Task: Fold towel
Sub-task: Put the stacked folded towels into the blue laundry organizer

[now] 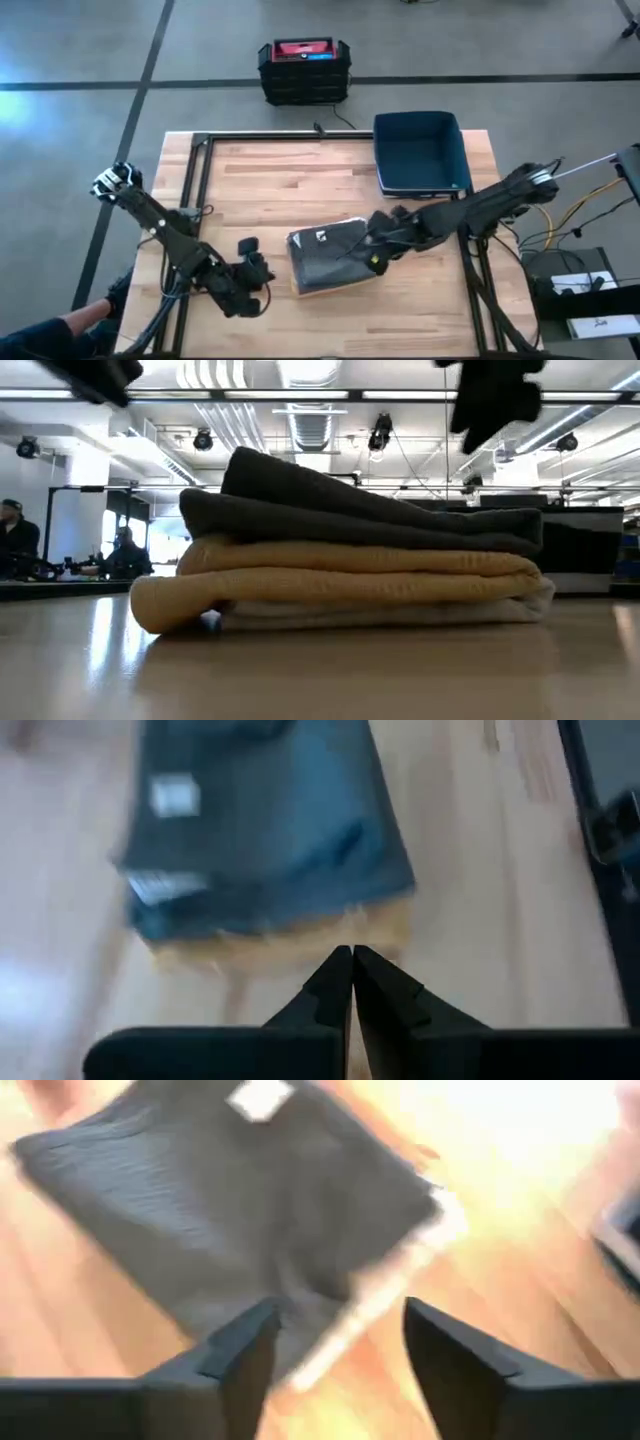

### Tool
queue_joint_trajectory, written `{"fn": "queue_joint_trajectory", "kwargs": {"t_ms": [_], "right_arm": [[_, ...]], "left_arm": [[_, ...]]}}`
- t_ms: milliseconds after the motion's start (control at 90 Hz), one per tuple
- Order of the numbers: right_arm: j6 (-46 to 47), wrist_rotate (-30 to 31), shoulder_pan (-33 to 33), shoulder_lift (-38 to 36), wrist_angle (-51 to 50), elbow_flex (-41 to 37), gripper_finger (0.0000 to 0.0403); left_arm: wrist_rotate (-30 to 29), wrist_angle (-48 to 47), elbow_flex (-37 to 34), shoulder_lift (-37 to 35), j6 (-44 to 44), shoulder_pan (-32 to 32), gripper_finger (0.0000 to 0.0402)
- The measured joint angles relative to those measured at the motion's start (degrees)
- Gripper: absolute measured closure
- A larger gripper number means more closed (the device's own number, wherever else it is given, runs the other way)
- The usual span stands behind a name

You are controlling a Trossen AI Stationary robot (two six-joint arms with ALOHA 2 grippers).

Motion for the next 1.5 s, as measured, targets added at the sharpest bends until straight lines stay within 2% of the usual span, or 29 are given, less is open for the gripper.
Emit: {"fn": "queue_joint_trajectory", "kwargs": {"t_ms": [133,289,378,533,633,722,933,1211,1356,1500], "right_arm": [[8.8,2.67,0.85,-7.38,6.5,-11.75,0.0115],[13.23,-0.5,0.42,-12.35,28.56,-28.24,0.0066],[15.36,-1.87,0.13,-12.36,40.79,-35.75,0.0056],[17.99,-2.9,-0.52,-9.53,60.15,-46.4,0.0055],[18.85,-3.17,-0.56,-7.43,72.7,-51.05,0.0054],[20.16,-3.77,-0.61,-4.66,79.2,-53.99,0.0054],[17.69,-4.0,-1.09,3.94,92.88,-53.78,0.0054],[14.02,-5.82,-3.13,13.22,93.94,-46.65,0.0054],[13.0,-5.75,-4.22,16.24,94.07,-43.57,0.0054],[12.0,-6.28,-4.98,16.64,93.24,-41.71,0.0054]], "left_arm": [[0.06,3.48,-1.36,0.12,4.88,3.82,0.0402],[1.92,6.45,-3.77,0.24,8.34,7.71,0.0402],[3.69,10.89,-5.41,0.34,10.91,9.75,0.0402],[8.17,23.99,-10.42,0.36,15.68,13.21,0.0402],[9.12,31.09,-14.16,0.36,16.83,14.98,0.0402],[9.15,36.68,-17.13,0.37,17.9,16.32,0.0402],[10.62,45.77,-22.3,0.38,19.06,19.02,0.0402],[10.82,49.97,-25.79,2.31,18.92,20.22,0.0402],[13.59,53.41,-25.93,7.99,18.56,20.41,0.0402],[13.64,55.56,-24.71,14.11,18.12,20.4,0.0402]]}}
